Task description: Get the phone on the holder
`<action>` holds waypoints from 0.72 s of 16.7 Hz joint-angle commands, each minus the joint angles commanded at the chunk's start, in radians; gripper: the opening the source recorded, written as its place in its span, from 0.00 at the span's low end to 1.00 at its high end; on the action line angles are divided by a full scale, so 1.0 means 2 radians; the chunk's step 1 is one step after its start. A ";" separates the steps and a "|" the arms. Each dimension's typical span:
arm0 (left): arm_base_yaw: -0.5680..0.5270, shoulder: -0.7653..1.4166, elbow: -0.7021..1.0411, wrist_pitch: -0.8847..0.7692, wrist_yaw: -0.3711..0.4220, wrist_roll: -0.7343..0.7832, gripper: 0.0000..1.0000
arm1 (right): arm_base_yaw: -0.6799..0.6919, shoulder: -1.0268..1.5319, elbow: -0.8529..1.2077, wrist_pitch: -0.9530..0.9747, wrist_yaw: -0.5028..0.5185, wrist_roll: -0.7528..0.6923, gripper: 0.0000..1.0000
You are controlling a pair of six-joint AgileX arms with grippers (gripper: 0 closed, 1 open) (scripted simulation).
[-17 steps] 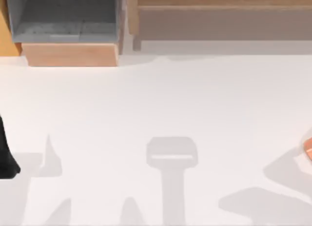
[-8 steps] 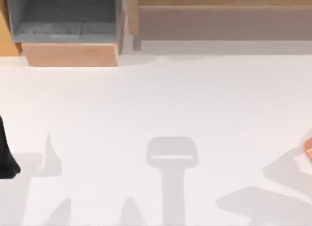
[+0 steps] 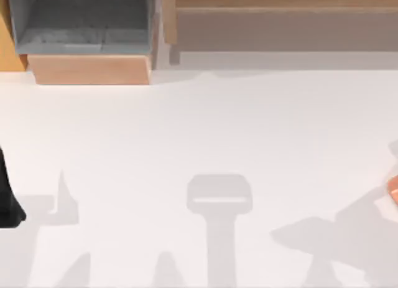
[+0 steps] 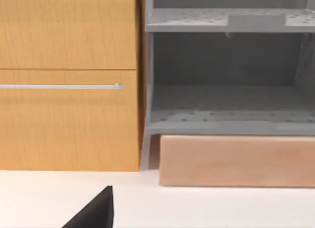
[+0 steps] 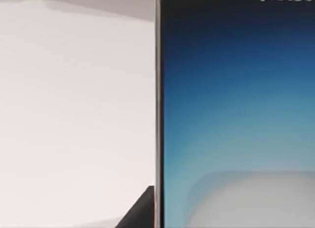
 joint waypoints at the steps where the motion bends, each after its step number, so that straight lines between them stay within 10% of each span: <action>1: 0.000 0.000 0.000 0.000 0.000 0.000 1.00 | 0.011 0.005 -0.006 0.020 0.009 0.013 0.00; 12: 0.000 0.000 0.000 0.000 0.000 0.000 1.00 | 0.044 0.018 -0.037 0.097 0.034 0.050 0.08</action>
